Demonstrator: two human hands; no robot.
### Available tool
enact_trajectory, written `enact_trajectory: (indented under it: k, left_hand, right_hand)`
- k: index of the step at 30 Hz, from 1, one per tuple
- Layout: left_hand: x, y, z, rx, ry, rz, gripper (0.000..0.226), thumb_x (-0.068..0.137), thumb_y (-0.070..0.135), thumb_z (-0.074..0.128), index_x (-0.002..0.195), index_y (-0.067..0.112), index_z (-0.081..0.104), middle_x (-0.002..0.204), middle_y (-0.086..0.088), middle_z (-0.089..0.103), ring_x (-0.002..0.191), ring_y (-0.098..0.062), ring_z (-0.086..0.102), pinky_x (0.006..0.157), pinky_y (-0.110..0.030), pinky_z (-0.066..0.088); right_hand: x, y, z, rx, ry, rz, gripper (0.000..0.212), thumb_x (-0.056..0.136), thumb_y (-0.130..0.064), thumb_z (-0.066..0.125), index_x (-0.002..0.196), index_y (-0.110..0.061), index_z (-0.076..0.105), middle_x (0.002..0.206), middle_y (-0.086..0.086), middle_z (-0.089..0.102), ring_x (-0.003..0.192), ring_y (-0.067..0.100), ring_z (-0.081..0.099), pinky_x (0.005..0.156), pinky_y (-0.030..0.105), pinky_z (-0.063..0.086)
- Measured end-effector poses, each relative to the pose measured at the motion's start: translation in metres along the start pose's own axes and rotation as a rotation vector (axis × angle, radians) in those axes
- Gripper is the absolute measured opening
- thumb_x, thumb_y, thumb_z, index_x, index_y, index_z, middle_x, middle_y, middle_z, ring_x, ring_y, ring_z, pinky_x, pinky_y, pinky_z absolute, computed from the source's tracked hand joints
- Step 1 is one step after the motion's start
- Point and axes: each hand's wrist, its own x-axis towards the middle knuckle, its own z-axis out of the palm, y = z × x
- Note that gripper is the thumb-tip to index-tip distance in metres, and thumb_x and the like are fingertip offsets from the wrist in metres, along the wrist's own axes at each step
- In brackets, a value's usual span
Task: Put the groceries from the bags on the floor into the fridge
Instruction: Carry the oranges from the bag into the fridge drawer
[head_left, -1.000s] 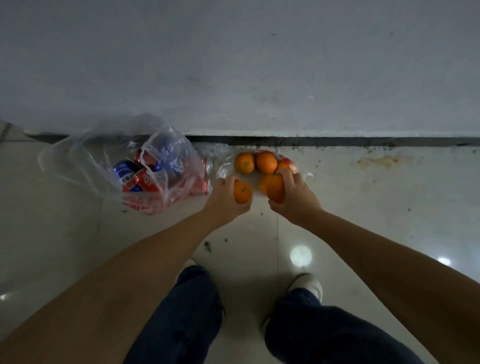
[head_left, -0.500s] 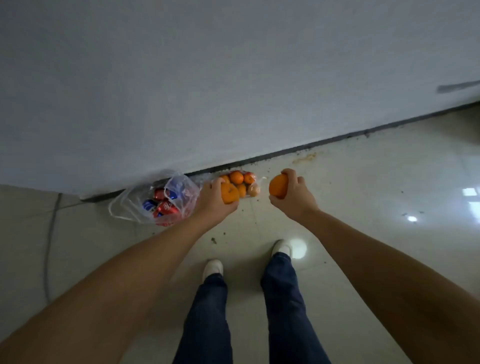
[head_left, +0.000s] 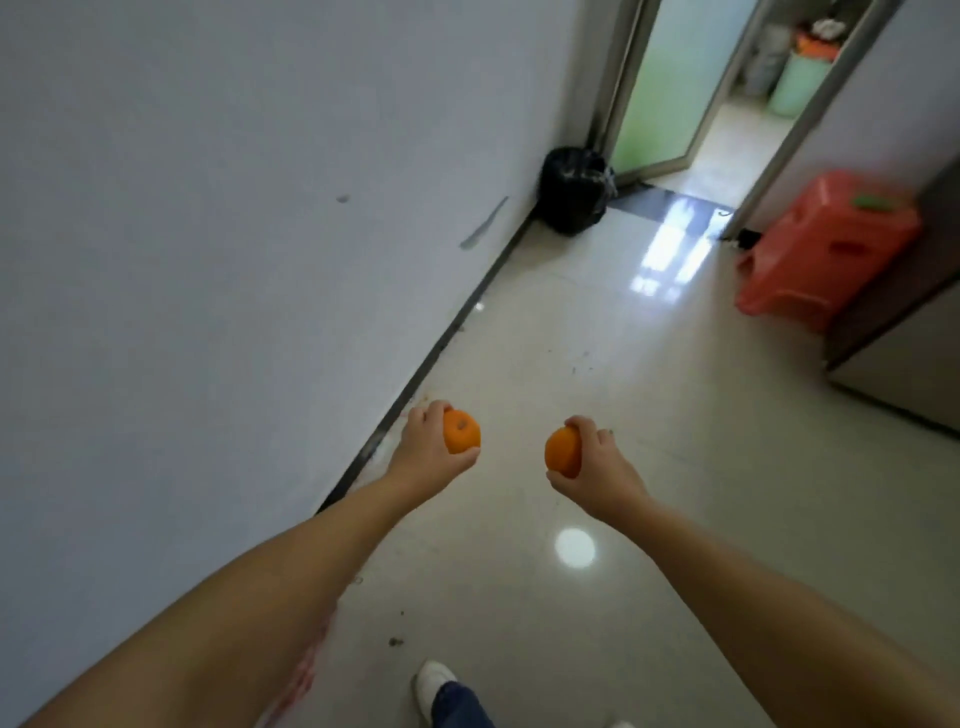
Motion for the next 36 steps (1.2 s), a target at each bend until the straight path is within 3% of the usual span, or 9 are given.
enact_trajectory:
  k: [7,14,18,21,26,32,36]
  left_hand:
    - [-0.061,0.149,0.121,0.072,-0.212,0.291,0.065,0.080,0.035,0.071,0.133,0.019,0.036,0.128,-0.009,0.036,0.114,-0.028,0.049,0.096,-0.036,0.044]
    - [-0.209,0.284,0.290,0.028,-0.390,0.490,0.060,0.079,0.028,0.072,0.128,0.014,0.042,0.125,-0.014,0.041,0.103,-0.027,0.050,0.088,-0.029,0.041]
    - [-0.295,0.341,0.377,0.050,-0.528,0.583,0.061,0.078,0.031,0.073,0.129,0.013,0.043,0.126,-0.015,0.044,0.109,-0.029,0.051,0.094,-0.033,0.042]
    - [-0.337,0.380,0.420,0.079,-0.588,0.672,0.062,0.079,0.031,0.073,0.130,0.014,0.043,0.127,-0.013,0.044,0.109,-0.027,0.050,0.090,-0.030,0.040]
    - [-0.350,0.445,0.466,0.094,-0.623,0.790,0.062,0.078,0.033,0.073,0.130,0.016,0.041,0.125,-0.010,0.043,0.098,-0.020,0.047,0.086,-0.031,0.043]
    - [-0.301,0.533,0.521,0.107,-0.629,0.868,0.058,0.077,0.037,0.073,0.123,0.022,0.042,0.121,-0.007,0.044,0.102,-0.025,0.054,0.086,-0.039,0.052]
    - [-0.258,0.611,0.565,0.116,-0.626,0.887,0.058,0.078,0.034,0.073,0.124,0.018,0.043,0.123,-0.010,0.044,0.102,-0.024,0.052,0.088,-0.038,0.049]
  right_hand:
    - [-0.143,0.149,-0.089,0.116,0.261,0.251,0.070,0.080,-0.037,0.071,0.137,-0.027,0.031,0.129,0.009,0.041,0.106,0.029,0.056,0.085,0.035,0.049]
    - [-0.358,0.316,-0.138,0.097,0.442,0.457,0.069,0.079,-0.041,0.070,0.135,-0.027,0.032,0.125,0.007,0.044,0.104,0.027,0.056,0.086,0.037,0.051]
    - [-0.477,0.397,-0.165,0.104,0.549,0.632,0.071,0.079,-0.042,0.070,0.136,-0.028,0.031,0.130,0.008,0.044,0.106,0.026,0.056,0.087,0.037,0.051]
    - [-0.534,0.441,-0.184,0.140,0.618,0.738,0.072,0.081,-0.038,0.069,0.139,-0.026,0.029,0.132,0.011,0.042,0.109,0.029,0.055,0.089,0.039,0.049]
    - [-0.552,0.494,-0.208,0.193,0.652,0.757,0.073,0.084,-0.036,0.068,0.143,-0.023,0.026,0.138,0.012,0.039,0.113,0.030,0.053,0.093,0.039,0.048]
    - [-0.492,0.557,-0.268,0.204,0.664,0.697,0.074,0.083,-0.036,0.069,0.143,-0.023,0.027,0.139,0.010,0.040,0.116,0.028,0.052,0.094,0.039,0.047]
    - [-0.451,0.612,-0.332,0.210,0.636,0.715,0.074,0.083,-0.038,0.068,0.142,-0.026,0.025,0.137,0.012,0.037,0.112,0.031,0.054,0.091,0.039,0.049]
